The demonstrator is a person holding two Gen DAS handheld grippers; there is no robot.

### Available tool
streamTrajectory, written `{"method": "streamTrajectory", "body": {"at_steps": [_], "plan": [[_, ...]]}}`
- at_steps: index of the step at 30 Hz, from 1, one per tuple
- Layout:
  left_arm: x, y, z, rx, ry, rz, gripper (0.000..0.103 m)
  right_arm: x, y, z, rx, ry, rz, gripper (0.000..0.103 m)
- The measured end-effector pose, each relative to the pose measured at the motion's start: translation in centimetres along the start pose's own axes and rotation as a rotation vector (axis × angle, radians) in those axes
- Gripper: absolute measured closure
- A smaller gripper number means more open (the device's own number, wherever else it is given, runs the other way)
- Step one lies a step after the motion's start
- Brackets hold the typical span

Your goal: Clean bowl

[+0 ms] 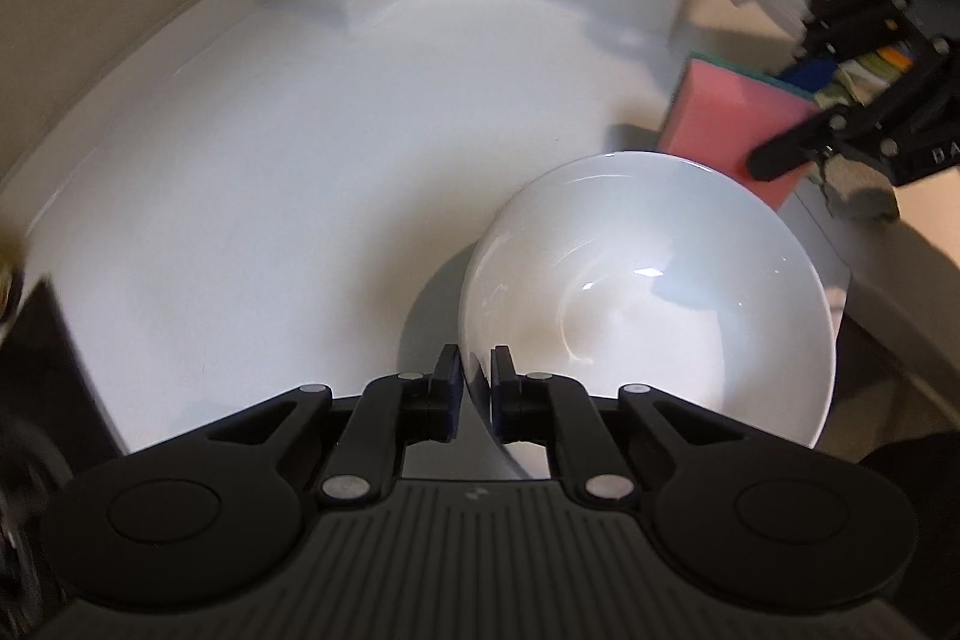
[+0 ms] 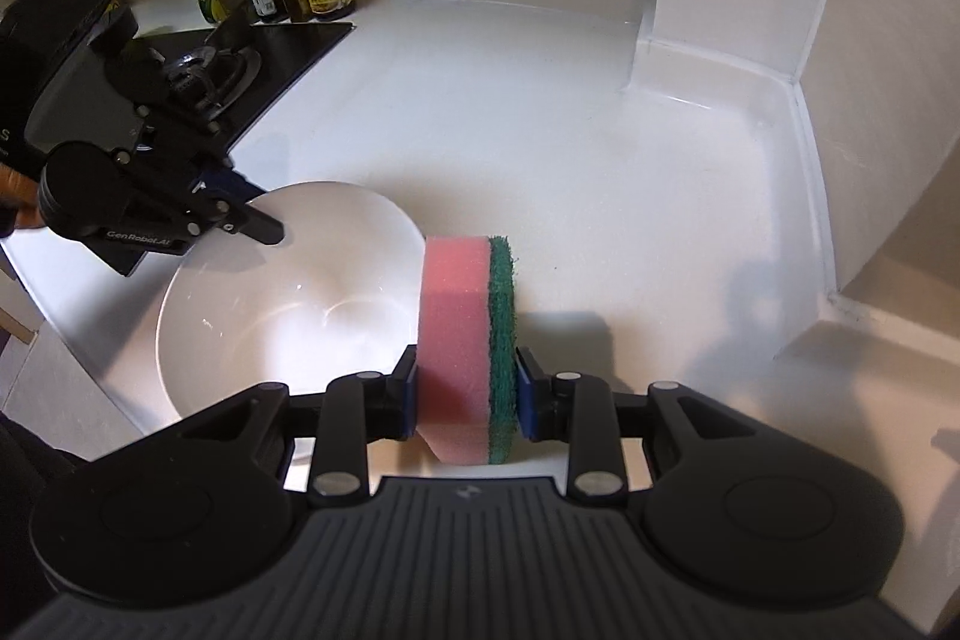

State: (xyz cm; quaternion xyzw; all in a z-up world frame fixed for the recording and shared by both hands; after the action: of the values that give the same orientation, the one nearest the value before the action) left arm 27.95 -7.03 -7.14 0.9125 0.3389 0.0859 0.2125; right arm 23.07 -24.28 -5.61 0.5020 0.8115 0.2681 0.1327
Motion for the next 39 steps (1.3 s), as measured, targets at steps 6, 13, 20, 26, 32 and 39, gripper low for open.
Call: {"method": "streamTrajectory", "body": {"at_steps": [6, 13, 20, 26, 32, 39], "plan": [[0.4, 0.8, -0.3, -0.021, 0.039, -0.186, 0.093, 0.3, 0.1, 0.1, -0.011, -0.006, 0.004, 0.076], [0.5, -2.6, -1.4, -0.017, 0.037, -0.314, 0.091, 0.6, 0.2, 0.3, -0.023, -0.014, 0.01, 0.076], [-0.4, -0.4, 0.4, 0.032, 0.04, -0.112, 0.097, 0.3, 0.5, 0.4, -0.005, 0.01, -0.009, 0.076], [-0.4, 1.8, 1.4, 0.005, 0.063, -0.084, 0.094, 0.4, 1.3, 1.2, -0.033, -0.053, -0.023, 0.076], [0.9, -0.9, -0.2, -0.021, 0.064, -0.297, 0.088, -0.3, 0.5, 0.7, -0.055, -0.026, 0.057, 0.076], [0.4, -2.6, -0.5, 0.006, 0.052, -0.213, 0.093, 0.4, -0.2, 0.1, -0.022, -0.01, 0.035, 0.076]]}}
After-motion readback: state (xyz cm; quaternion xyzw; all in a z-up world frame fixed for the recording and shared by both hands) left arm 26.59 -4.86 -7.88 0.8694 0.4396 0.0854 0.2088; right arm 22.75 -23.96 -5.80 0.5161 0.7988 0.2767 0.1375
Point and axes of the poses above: each gripper's, at about its wrist camera, not at the fingertips, and z roughly the way its jaws point, x to its left, y to its top, the point moved 4 cm from there along z, roughly the way its jaws point, and after that the axes turned 4 degrees about -z, right-handed, at the moved point
